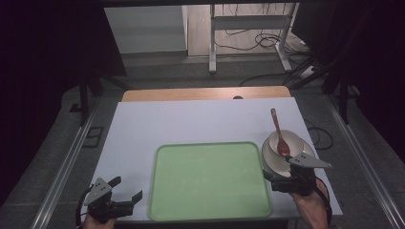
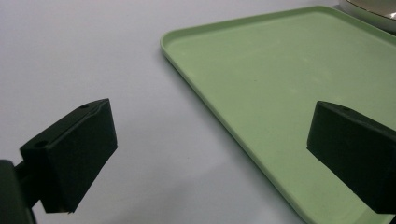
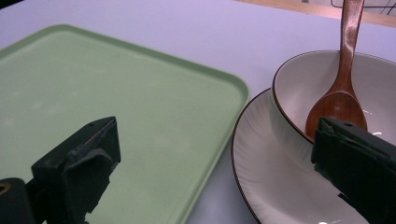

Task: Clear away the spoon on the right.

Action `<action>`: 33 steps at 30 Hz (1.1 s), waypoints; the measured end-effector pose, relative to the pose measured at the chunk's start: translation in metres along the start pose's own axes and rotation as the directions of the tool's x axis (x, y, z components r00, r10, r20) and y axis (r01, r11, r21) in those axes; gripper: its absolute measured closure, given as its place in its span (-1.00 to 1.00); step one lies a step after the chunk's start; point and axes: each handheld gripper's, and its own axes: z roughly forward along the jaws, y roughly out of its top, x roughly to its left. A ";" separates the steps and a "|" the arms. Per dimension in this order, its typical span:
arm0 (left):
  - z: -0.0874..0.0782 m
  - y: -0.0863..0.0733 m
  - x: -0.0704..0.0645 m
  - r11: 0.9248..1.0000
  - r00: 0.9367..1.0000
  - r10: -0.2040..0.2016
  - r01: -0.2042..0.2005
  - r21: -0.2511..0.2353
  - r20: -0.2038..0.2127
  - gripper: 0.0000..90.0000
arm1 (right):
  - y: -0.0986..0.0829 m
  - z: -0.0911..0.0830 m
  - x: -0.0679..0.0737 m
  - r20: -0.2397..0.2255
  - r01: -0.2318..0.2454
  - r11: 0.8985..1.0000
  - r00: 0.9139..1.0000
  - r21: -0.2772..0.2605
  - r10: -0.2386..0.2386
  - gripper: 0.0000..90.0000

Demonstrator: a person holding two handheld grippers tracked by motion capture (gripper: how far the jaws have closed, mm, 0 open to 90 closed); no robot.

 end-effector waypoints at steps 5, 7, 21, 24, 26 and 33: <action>0.000 0.000 0.000 1.000 1.000 0.000 0.000 -0.001 0.000 -0.98 | 0.007 0.001 -0.002 0.012 -0.003 1.000 1.000 0.003 0.003 -0.97; 0.000 0.000 0.000 1.000 1.000 0.000 0.000 -0.001 0.000 -0.98 | 0.009 0.001 -0.003 0.023 -0.006 1.000 1.000 0.005 0.006 -0.98; 0.000 0.000 0.000 1.000 1.000 -0.002 0.002 -0.001 -0.001 -0.98 | 0.023 0.010 -0.007 0.078 -0.018 0.999 0.997 0.032 0.015 -1.00; 0.000 0.000 0.000 1.000 1.000 -0.003 0.003 -0.001 0.000 -0.98 | 0.027 0.012 -0.009 0.083 -0.027 0.999 0.996 0.042 0.023 -1.00; 0.000 0.000 0.000 1.000 1.000 -0.004 0.004 -0.002 0.000 -0.97 | 0.030 0.013 -0.011 0.078 -0.026 0.999 0.997 0.042 0.023 -1.00; 0.000 0.000 0.001 1.000 1.000 -0.003 0.003 -0.002 0.001 -0.97 | 0.038 0.017 -0.018 0.103 -0.022 0.998 0.995 0.064 0.015 -0.88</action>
